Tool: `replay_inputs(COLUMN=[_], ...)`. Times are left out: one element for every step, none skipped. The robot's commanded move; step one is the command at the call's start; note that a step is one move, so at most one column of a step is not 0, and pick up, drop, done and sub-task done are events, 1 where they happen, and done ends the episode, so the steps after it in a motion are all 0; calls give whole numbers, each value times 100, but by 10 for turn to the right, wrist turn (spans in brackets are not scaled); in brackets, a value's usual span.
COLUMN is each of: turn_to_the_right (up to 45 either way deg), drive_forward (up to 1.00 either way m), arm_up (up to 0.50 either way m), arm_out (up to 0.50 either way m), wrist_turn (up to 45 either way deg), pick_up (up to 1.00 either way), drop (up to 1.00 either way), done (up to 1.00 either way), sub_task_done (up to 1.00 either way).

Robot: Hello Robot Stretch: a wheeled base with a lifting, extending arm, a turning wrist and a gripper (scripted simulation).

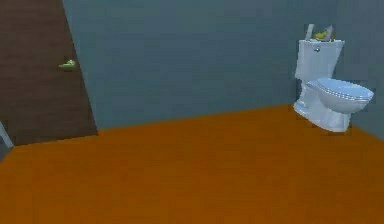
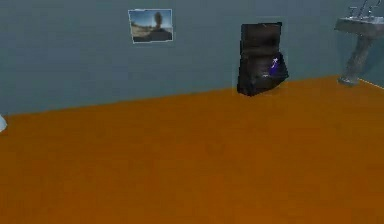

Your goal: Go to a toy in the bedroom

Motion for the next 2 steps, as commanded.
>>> replay_inputs(turn_to_the_right=[-60,0], drive_forward=[0,35], arm_up=[0,0], arm_out=[0,0], wrist_turn=[0,0], pick_up=[0,0], drop=[0,0], done=[0,0], sub_task_done=[0,0])
